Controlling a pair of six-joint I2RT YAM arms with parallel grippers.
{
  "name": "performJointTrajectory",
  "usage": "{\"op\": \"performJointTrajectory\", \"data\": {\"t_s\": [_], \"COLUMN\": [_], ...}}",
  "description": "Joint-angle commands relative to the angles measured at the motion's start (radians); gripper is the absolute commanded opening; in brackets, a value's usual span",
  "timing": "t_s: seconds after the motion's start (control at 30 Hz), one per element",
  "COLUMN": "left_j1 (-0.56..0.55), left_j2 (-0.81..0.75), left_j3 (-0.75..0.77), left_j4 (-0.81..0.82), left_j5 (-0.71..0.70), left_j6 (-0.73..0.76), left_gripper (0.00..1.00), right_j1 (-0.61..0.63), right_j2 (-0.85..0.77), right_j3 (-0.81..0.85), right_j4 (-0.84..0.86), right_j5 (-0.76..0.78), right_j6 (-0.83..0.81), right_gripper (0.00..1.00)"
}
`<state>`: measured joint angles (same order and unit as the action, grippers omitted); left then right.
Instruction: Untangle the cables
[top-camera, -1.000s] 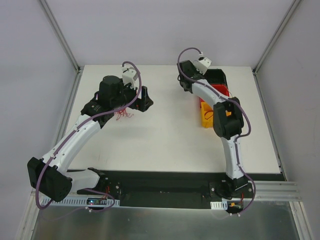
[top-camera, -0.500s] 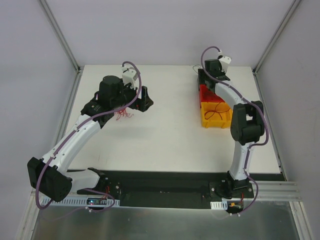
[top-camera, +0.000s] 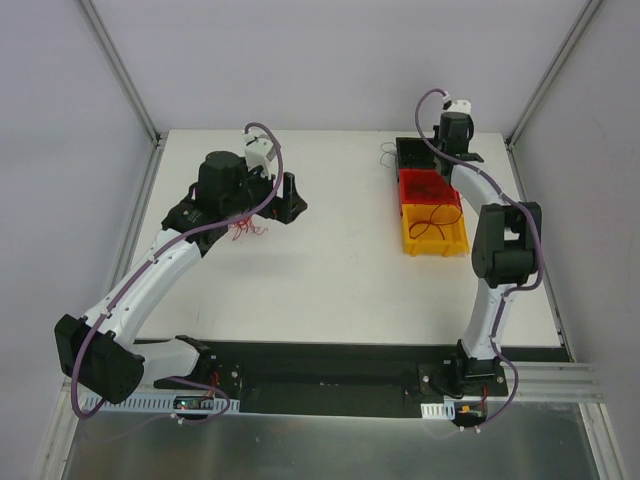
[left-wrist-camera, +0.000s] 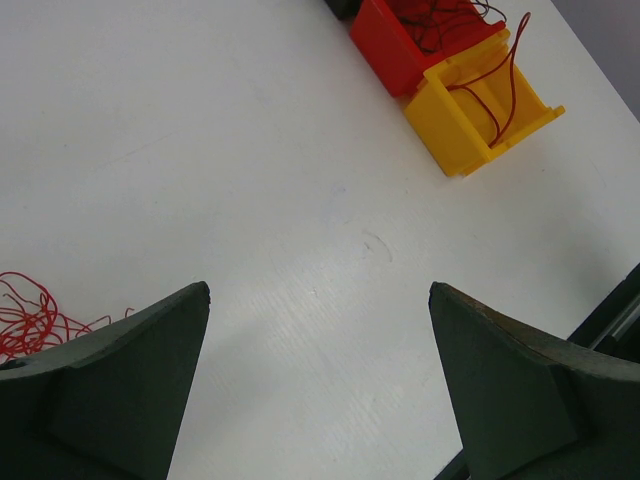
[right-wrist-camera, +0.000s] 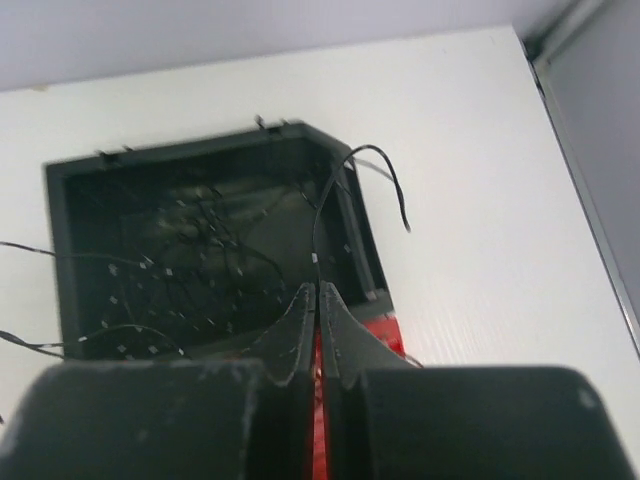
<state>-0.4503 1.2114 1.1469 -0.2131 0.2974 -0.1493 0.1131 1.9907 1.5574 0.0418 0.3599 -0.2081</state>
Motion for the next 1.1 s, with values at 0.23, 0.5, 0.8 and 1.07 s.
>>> {"op": "performJointTrajectory", "data": {"t_s": [0.23, 0.5, 0.8, 1.07], "left_j1": [-0.001, 0.001, -0.001, -0.001], "left_j2": [0.005, 0.008, 0.008, 0.008], "left_j3": [0.01, 0.01, 0.013, 0.013], "left_j4": [0.044, 0.044, 0.044, 0.046], "left_j5": [0.017, 0.022, 0.029, 0.032], "left_j6": [-0.009, -0.01, -0.012, -0.012], "left_gripper": [0.91, 0.91, 0.91, 0.91], "right_j1": [0.033, 0.031, 0.007, -0.043], "right_j2": [0.276, 0.434, 0.482, 0.482], "right_j3": [0.415, 0.634, 0.73, 0.762], "right_j4": [-0.13, -0.382, -0.491, -0.511], "right_j5": [-0.125, -0.13, -0.235, -0.395], "right_j6": [-0.102, 0.157, 0.306, 0.444], "right_gripper": [0.0, 0.0, 0.0, 0.11]}}
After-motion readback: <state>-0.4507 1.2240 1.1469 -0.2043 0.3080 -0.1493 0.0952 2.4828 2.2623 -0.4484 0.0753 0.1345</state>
